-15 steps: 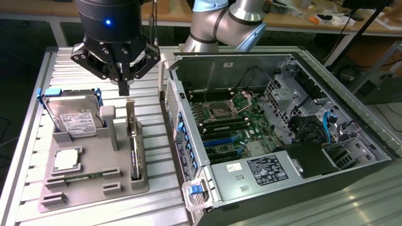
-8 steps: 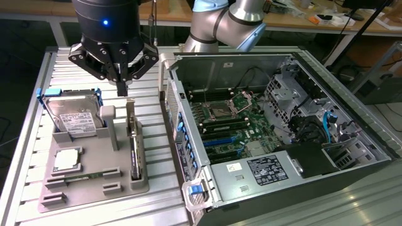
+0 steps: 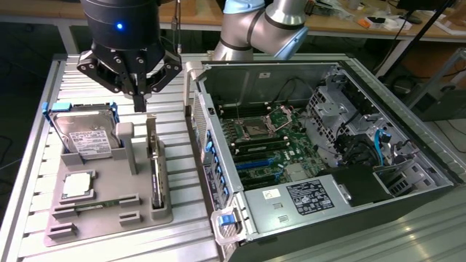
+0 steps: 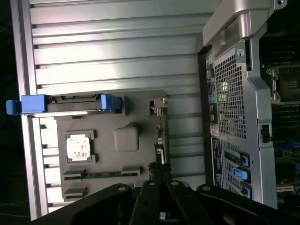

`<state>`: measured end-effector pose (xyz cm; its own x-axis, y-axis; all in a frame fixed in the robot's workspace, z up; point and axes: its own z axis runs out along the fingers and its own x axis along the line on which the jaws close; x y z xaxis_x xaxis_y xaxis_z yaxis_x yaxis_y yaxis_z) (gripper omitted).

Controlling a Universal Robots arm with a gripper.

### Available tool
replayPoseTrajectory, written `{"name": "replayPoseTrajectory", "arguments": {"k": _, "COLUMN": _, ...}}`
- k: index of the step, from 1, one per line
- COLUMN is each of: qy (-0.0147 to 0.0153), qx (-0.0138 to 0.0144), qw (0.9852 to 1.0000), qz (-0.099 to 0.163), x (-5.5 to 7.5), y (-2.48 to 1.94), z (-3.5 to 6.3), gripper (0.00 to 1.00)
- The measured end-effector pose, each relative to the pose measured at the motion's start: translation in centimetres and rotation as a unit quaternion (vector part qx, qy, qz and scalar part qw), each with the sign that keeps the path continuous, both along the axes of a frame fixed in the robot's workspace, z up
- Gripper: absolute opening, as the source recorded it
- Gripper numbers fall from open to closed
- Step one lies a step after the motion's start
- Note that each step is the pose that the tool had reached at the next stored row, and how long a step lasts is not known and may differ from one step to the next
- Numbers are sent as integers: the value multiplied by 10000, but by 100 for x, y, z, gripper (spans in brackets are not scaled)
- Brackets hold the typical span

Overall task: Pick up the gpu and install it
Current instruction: 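Reach for the gpu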

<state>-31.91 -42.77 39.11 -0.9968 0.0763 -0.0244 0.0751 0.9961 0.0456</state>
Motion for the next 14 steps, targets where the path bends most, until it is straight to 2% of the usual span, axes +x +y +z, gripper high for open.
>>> {"name": "replayPoseTrajectory", "arguments": {"k": 14, "qy": 0, "qx": 0, "qw": 10000, "qz": 0, "x": 14, "y": -4, "z": 0, "gripper": 11}}
